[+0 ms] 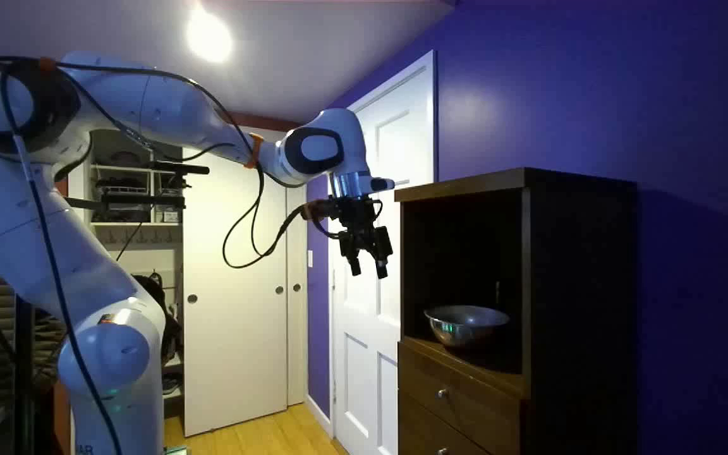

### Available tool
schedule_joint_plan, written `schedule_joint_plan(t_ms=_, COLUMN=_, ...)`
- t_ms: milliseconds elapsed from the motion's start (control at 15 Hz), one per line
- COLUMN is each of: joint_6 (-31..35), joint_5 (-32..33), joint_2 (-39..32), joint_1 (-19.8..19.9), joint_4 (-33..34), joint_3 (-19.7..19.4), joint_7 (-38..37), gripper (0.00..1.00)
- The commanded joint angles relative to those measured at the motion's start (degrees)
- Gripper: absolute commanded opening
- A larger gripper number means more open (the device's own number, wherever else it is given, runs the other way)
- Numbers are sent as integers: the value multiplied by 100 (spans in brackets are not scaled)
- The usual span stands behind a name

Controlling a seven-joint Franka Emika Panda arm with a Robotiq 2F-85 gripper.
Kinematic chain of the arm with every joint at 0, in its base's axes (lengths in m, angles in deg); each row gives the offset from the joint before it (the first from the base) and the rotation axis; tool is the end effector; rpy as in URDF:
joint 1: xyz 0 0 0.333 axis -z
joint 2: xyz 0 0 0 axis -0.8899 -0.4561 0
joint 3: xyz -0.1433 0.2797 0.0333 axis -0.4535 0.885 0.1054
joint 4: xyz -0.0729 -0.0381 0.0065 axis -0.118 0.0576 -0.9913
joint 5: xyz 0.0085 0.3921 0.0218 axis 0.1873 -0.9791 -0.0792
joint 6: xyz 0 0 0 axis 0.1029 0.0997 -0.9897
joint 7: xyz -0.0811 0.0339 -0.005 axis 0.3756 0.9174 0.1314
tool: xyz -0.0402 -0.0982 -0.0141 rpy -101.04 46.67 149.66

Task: Put the wooden spoon on the silver bowl

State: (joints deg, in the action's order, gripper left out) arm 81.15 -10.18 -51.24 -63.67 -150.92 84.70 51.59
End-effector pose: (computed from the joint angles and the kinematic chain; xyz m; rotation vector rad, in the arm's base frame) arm 0.4003 -0.0035 0.5591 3.0636 0.2311 0.3259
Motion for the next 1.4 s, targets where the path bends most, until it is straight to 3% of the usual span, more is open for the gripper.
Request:
schedule_joint_plan(t_ms=0, joint_6=-12, joint_5=11, joint_2=-1, joint_1=-22, joint_4=12, joint_3=-17, joint_7=-11, gripper=100)
schedule_joint_plan(t_ms=467, joint_6=-49, joint_5=-7, joint_2=-33, joint_1=-3, joint_4=153, joint_3=-72, joint_7=26, gripper=100)
schedule_joint_plan(t_ms=667, joint_6=-548, joint_5=-101, joint_2=-197, joint_1=217, joint_4=945, joint_3=-143, joint_7=-540, gripper=100)
schedule_joint_plan(t_ms=1000, joint_6=-792, joint_5=-269, joint_2=-564, joint_1=522, joint_4=2210, joint_3=-93, joint_7=-1727, gripper=100)
schedule_joint_plan(t_ms=1333, joint_6=-111, joint_5=-685, joint_2=-896, joint_1=474, joint_4=3130, joint_3=208, joint_7=-2989, gripper=100)
